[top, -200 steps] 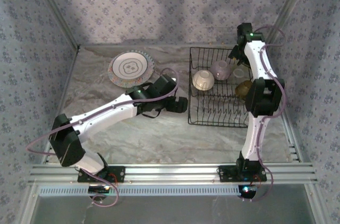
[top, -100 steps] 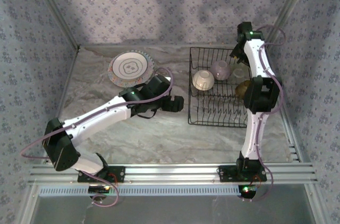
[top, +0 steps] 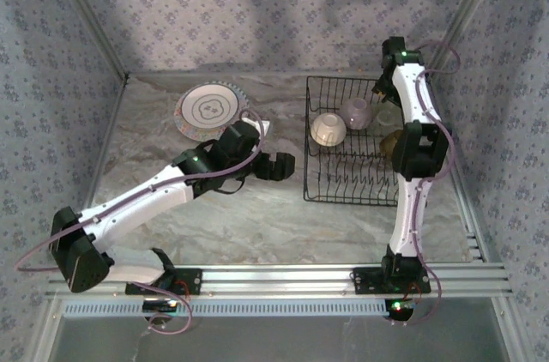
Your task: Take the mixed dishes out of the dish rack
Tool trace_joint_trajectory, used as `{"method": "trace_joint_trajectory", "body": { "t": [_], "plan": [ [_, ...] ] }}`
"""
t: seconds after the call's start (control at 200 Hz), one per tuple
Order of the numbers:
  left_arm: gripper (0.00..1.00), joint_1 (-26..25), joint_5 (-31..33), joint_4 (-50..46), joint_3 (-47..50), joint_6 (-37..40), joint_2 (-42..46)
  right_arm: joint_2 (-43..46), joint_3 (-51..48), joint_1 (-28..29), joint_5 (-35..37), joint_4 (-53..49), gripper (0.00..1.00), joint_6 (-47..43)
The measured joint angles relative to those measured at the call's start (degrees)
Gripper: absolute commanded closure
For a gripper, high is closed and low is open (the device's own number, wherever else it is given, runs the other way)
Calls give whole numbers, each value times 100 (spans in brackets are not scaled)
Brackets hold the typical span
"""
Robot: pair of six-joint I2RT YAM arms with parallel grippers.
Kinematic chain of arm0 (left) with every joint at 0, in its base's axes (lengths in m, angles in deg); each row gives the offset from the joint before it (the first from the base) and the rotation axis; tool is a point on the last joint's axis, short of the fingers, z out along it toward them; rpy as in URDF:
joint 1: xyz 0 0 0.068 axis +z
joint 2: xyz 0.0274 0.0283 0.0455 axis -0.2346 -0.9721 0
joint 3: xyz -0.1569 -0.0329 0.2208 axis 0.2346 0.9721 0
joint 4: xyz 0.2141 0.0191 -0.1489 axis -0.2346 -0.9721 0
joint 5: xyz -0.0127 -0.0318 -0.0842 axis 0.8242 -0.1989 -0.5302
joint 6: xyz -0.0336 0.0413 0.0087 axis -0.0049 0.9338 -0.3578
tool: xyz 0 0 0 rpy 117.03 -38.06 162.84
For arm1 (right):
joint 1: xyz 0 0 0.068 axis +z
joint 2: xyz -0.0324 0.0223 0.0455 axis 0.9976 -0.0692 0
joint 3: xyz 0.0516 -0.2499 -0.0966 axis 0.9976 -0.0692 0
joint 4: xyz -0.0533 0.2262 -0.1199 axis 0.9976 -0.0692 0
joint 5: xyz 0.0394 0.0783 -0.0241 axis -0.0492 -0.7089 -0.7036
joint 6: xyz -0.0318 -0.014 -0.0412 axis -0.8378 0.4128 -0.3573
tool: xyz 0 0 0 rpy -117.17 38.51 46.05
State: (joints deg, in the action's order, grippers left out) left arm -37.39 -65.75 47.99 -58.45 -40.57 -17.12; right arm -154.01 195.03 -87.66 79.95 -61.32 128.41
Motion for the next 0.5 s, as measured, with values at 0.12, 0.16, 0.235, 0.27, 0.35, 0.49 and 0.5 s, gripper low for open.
{"method": "trace_joint_trajectory", "body": {
  "t": [0.12,0.16,0.235,0.27,0.35,0.49,0.5],
  "plan": [
    [1,35,-11,48,42,4,35,-2,9,0,76,35,17,46],
    [1,39,-11,63,70,2,37,-2,9,0,109,48,19,63],
    [1,39,-13,79,114,2,37,-7,13,0,155,68,19,87],
    [1,39,-13,76,127,2,37,-11,20,2,160,79,19,103],
    [1,50,-13,79,140,2,37,-35,22,2,162,125,19,131],
    [1,72,-13,83,155,2,55,-68,35,0,168,195,14,179],
    [1,74,-11,85,157,2,59,-70,35,0,168,195,14,175]
  ]
}}
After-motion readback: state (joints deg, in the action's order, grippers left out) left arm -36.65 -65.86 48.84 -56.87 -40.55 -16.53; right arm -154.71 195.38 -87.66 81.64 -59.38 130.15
